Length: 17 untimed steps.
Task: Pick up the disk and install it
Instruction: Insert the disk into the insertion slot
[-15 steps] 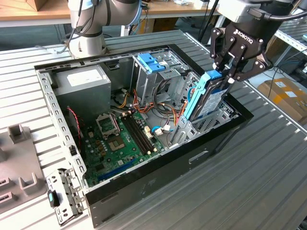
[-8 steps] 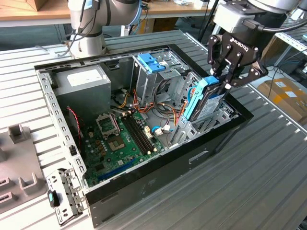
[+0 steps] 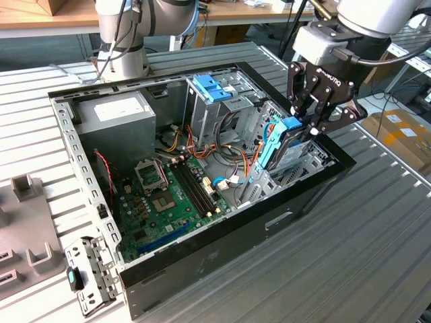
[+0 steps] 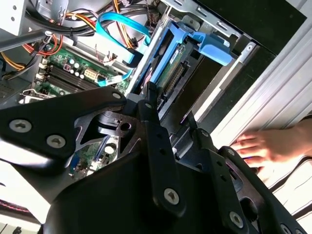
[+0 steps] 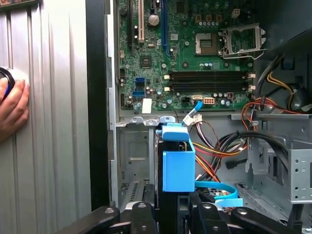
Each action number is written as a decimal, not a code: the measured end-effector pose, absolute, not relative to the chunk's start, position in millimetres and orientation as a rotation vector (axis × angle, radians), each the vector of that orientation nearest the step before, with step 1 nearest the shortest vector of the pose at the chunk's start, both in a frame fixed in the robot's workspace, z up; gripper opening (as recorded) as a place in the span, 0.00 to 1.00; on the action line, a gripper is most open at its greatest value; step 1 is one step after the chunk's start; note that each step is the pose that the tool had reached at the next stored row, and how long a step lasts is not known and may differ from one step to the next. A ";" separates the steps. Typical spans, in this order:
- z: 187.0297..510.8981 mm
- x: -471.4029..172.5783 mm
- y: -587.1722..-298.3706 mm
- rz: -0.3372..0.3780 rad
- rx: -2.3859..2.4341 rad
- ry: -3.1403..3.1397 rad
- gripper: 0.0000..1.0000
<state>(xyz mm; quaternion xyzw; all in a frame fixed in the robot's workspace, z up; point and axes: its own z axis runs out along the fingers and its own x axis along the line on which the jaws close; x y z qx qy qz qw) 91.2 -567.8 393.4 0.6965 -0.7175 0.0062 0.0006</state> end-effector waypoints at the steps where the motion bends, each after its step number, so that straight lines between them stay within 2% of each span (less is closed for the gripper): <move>1: 390.2 91.2 -568.0 0.020 2.187 -2.253 0.35; 13: 362.6 91.2 -570.0 0.020 2.187 -2.253 0.35; 17: 362.4 91.2 -570.0 0.020 2.187 -2.253 0.35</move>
